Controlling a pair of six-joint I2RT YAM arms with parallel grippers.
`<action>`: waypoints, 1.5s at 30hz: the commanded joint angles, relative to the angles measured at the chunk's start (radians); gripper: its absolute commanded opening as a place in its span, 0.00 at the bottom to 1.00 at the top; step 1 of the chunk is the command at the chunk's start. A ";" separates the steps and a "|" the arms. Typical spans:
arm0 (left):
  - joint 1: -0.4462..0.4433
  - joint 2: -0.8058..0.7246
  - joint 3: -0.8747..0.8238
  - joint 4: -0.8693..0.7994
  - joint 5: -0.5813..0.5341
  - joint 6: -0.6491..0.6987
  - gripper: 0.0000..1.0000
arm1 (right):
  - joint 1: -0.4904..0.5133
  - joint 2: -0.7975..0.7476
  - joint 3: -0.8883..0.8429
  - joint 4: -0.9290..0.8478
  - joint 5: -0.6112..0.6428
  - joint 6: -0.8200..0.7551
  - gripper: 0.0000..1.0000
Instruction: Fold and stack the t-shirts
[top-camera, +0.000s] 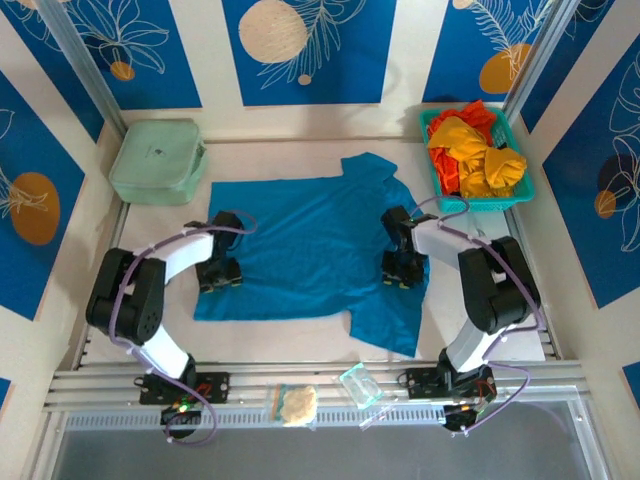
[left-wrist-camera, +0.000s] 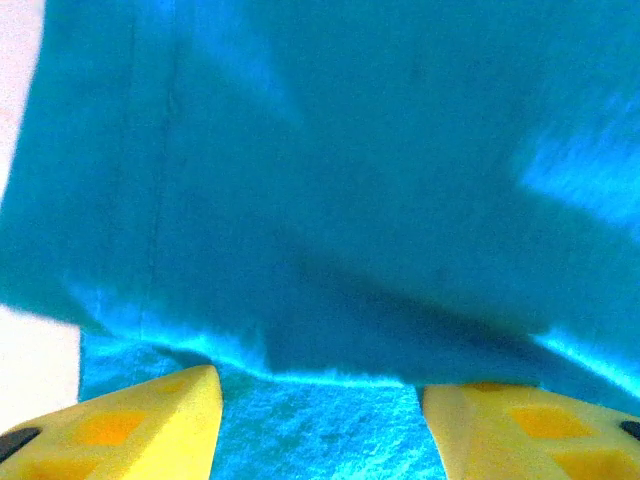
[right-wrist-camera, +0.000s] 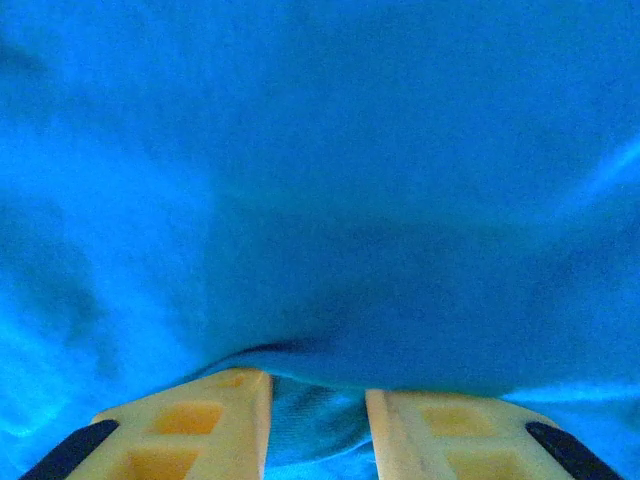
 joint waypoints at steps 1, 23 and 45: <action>0.013 0.101 0.051 0.000 -0.070 0.001 0.59 | -0.034 0.070 0.019 0.017 0.029 -0.006 0.33; 0.075 0.162 0.337 -0.076 -0.125 0.099 0.59 | -0.154 0.167 0.300 0.024 -0.041 -0.135 0.30; 0.074 0.686 1.082 -0.215 -0.078 0.142 0.73 | -0.146 0.934 1.594 -0.411 -0.012 -0.509 0.52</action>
